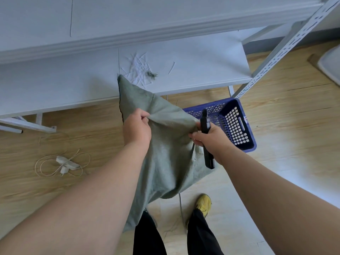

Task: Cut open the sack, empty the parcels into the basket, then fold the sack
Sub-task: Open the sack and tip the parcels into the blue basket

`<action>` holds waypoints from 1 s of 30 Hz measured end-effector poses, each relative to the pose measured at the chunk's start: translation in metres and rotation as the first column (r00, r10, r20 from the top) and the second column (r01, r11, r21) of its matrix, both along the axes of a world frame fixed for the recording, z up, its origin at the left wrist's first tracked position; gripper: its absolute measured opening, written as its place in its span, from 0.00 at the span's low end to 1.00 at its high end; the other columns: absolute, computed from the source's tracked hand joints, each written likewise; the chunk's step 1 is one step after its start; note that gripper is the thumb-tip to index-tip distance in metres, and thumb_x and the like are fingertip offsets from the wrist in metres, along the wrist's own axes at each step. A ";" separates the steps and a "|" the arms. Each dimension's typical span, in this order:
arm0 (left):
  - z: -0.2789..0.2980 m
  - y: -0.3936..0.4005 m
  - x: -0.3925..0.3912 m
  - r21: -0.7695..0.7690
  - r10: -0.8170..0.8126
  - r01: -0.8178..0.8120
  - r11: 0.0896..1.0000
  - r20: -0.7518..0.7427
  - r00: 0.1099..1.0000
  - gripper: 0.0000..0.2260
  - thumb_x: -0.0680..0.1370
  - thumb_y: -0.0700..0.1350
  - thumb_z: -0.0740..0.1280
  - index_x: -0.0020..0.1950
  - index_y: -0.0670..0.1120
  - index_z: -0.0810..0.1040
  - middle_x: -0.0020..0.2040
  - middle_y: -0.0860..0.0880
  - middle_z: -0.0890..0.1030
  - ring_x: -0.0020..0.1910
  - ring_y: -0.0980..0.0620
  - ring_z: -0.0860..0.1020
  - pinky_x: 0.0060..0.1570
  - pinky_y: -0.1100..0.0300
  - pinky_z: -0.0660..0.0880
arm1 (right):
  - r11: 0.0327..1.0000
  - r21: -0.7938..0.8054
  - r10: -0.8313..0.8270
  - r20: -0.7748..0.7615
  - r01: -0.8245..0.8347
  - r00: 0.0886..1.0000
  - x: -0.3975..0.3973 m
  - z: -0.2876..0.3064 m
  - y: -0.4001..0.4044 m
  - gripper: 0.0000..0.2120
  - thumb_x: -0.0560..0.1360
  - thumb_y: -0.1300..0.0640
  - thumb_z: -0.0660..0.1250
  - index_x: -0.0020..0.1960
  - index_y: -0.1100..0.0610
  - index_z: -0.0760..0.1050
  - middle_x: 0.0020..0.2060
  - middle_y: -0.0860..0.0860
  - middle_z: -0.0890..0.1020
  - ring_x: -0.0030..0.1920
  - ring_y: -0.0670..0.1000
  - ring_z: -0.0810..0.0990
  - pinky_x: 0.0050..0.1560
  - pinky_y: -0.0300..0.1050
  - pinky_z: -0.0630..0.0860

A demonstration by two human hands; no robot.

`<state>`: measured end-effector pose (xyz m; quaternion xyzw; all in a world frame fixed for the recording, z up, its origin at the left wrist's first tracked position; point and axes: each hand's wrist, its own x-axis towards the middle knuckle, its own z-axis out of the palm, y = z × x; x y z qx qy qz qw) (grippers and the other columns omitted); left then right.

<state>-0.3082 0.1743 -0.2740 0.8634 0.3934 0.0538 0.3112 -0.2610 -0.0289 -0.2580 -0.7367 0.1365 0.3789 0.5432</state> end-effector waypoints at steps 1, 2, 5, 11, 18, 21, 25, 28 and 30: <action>0.008 -0.002 0.006 0.006 -0.004 0.004 1.000 0.065 0.998 0.09 0.78 0.37 0.61 0.50 0.47 0.80 0.49 0.47 0.83 0.49 0.46 0.79 0.46 0.61 0.71 | 0.998 -0.056 0.019 0.054 -0.016 0.998 0.003 0.005 0.002 0.13 0.71 0.62 0.69 0.52 0.48 0.77 0.47 0.54 0.83 0.51 0.57 0.82 0.58 0.59 0.78; 0.016 -0.005 0.013 0.005 -0.005 0.004 1.000 0.133 0.991 0.09 0.78 0.37 0.62 0.51 0.46 0.80 0.48 0.47 0.82 0.49 0.47 0.79 0.46 0.62 0.70 | 0.997 -0.080 0.007 0.104 0.002 0.995 0.006 0.011 0.004 0.16 0.71 0.61 0.68 0.54 0.44 0.76 0.45 0.51 0.82 0.50 0.56 0.82 0.57 0.59 0.78; 0.043 -0.020 0.033 -0.010 -0.006 0.009 1.000 0.299 0.954 0.08 0.78 0.36 0.63 0.50 0.45 0.79 0.49 0.48 0.82 0.50 0.49 0.79 0.49 0.63 0.71 | 0.997 -0.041 -0.060 0.246 0.072 0.967 0.017 0.035 0.011 0.24 0.73 0.60 0.67 0.62 0.37 0.73 0.46 0.44 0.80 0.47 0.54 0.84 0.55 0.54 0.80; 0.095 -0.055 0.066 0.084 -0.272 0.264 0.961 0.467 0.842 0.08 0.76 0.35 0.64 0.48 0.44 0.81 0.47 0.49 0.83 0.46 0.54 0.79 0.46 0.75 0.69 | 0.973 0.232 -0.085 0.275 0.020 0.958 0.036 0.083 0.019 0.22 0.74 0.65 0.68 0.63 0.44 0.75 0.43 0.44 0.79 0.42 0.49 0.80 0.54 0.50 0.81; 0.117 -0.090 0.059 -0.104 -0.546 0.565 0.819 0.165 0.822 0.09 0.77 0.38 0.64 0.47 0.51 0.79 0.45 0.55 0.81 0.46 0.55 0.78 0.46 0.64 0.71 | 0.997 -0.019 -0.070 0.286 0.079 0.956 0.049 0.088 -0.023 0.04 0.73 0.59 0.69 0.49 0.55 0.79 0.37 0.49 0.80 0.40 0.50 0.78 0.41 0.44 0.75; 0.123 -0.090 0.066 -0.324 -0.543 0.531 0.783 0.061 0.838 0.13 0.78 0.35 0.58 0.48 0.51 0.78 0.44 0.55 0.82 0.47 0.54 0.80 0.44 0.66 0.71 | 0.998 -0.064 0.030 0.255 -0.014 0.967 0.037 0.081 -0.049 0.05 0.75 0.60 0.68 0.50 0.56 0.79 0.37 0.49 0.78 0.40 0.50 0.75 0.38 0.42 0.70; 0.118 -0.092 0.092 -0.251 -0.338 0.327 0.911 -0.003 0.941 0.09 0.78 0.40 0.61 0.54 0.48 0.78 0.49 0.50 0.82 0.49 0.50 0.80 0.45 0.63 0.71 | 0.995 -0.072 0.080 0.229 -0.065 0.970 0.045 0.074 -0.075 0.06 0.76 0.60 0.67 0.52 0.57 0.78 0.42 0.52 0.79 0.46 0.51 0.77 0.41 0.41 0.70; 0.104 -0.097 0.116 -0.281 -0.277 0.249 0.927 -0.066 0.959 0.16 0.78 0.47 0.65 0.65 0.45 0.74 0.62 0.48 0.78 0.60 0.48 0.76 0.58 0.61 0.70 | 0.992 -0.035 0.123 0.227 -0.118 0.966 0.049 0.072 -0.080 0.04 0.75 0.60 0.68 0.49 0.55 0.78 0.43 0.51 0.80 0.49 0.52 0.78 0.48 0.44 0.73; 0.091 -0.101 0.135 -0.306 -0.259 0.204 0.930 -0.150 0.954 0.27 0.77 0.53 0.66 0.72 0.43 0.67 0.70 0.45 0.72 0.67 0.45 0.71 0.67 0.55 0.67 | 0.991 -0.016 0.136 0.217 -0.136 0.967 0.048 0.070 -0.083 0.04 0.75 0.61 0.69 0.47 0.53 0.77 0.42 0.50 0.80 0.49 0.52 0.78 0.52 0.45 0.73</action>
